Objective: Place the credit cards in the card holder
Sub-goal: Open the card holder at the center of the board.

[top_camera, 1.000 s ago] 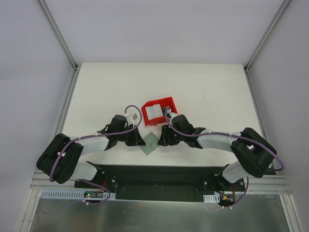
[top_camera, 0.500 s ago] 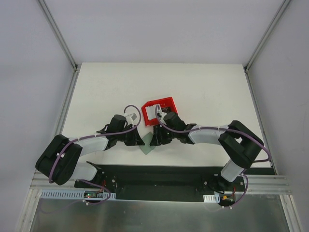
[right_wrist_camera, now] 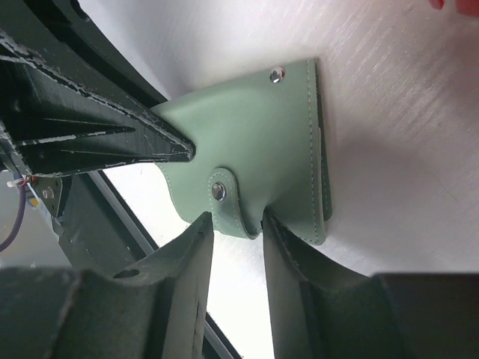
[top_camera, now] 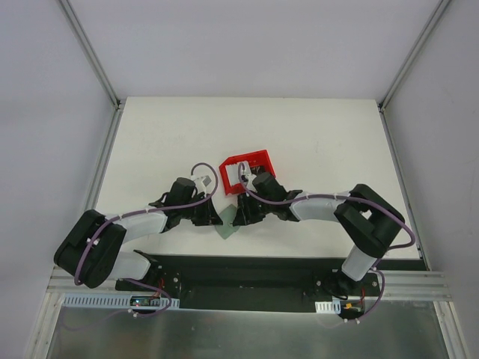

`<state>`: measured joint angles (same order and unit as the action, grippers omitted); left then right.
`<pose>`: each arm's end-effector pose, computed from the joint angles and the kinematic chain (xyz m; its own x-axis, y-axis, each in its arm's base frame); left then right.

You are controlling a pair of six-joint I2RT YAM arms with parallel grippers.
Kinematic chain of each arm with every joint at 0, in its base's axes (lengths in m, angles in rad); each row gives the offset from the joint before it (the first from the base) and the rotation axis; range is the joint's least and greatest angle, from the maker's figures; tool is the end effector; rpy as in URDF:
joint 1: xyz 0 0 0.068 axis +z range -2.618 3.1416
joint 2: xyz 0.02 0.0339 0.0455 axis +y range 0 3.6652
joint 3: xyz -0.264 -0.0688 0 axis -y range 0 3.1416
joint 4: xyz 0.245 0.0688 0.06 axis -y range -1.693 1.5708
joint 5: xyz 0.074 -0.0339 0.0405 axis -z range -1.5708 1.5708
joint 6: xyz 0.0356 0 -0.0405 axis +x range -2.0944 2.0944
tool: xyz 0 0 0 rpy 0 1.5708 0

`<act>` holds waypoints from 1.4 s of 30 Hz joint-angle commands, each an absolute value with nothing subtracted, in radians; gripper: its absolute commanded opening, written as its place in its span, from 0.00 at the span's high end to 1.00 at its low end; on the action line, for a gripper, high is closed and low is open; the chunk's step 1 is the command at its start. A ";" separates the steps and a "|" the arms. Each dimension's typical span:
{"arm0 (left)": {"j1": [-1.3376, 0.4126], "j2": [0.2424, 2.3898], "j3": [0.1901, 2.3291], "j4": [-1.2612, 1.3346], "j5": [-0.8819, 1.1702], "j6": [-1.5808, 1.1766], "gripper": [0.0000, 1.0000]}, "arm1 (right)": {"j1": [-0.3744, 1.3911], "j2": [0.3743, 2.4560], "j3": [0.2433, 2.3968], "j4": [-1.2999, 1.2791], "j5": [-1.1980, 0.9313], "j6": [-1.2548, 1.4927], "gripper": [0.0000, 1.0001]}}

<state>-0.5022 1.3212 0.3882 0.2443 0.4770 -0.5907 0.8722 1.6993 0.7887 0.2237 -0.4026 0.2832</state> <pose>0.1941 -0.1252 0.1411 -0.8739 -0.0846 -0.4787 0.3030 0.6754 -0.6723 0.2041 0.2647 0.1509 -0.6429 -0.3657 -0.6730 -0.7496 0.4811 0.4546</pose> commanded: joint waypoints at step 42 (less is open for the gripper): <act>-0.512 1.278 0.390 0.201 0.302 -0.722 1.00 | 0.943 1.707 0.781 0.391 -0.689 0.227 1.00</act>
